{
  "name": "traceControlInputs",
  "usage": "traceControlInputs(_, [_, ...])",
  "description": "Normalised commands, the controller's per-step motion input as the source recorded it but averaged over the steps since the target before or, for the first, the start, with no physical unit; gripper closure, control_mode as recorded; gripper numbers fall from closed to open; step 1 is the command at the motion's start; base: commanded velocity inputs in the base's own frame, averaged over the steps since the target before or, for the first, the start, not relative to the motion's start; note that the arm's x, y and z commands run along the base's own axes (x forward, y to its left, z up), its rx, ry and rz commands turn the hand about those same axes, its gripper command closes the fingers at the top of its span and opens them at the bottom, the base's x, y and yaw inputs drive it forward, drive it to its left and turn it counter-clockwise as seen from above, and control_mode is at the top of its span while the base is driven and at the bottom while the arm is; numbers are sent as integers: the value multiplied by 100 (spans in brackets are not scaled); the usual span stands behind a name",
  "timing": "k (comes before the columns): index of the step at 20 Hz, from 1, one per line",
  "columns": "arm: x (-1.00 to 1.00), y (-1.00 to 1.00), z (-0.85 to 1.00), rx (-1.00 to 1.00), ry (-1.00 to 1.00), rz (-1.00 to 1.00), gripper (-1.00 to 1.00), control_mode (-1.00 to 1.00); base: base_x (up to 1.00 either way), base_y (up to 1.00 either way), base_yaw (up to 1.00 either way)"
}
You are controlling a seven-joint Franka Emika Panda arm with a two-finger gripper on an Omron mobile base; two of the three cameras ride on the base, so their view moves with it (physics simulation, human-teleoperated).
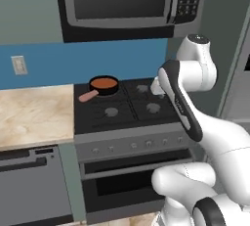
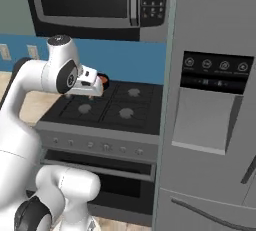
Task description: Retrieve the steak from the fridge and place it on the saucepan with marinade on the stove.
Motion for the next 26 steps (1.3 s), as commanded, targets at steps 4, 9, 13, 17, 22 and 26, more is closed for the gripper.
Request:
traceControlInputs(4, [0, 0, 0, 0, 0, 0, -100, 100, -49, -100, 0])
traceControlInputs(9, [0, 0, 0, 0, 0, 0, -100, 100, -37, -100, -1])
traceControlInputs(13, [0, 0, 0, 0, 0, 0, -100, 100, -45, -98, -1])
traceControlInputs(17, [0, 0, 0, 0, 0, 0, -100, 100, -14, -90, -2])
traceControlInputs(22, [0, 0, 0, 0, 0, 0, -100, 100, -4, -87, -2])
traceControlInputs(26, [0, 0, 0, 0, 0, 0, -100, 100, 0, -68, 0])
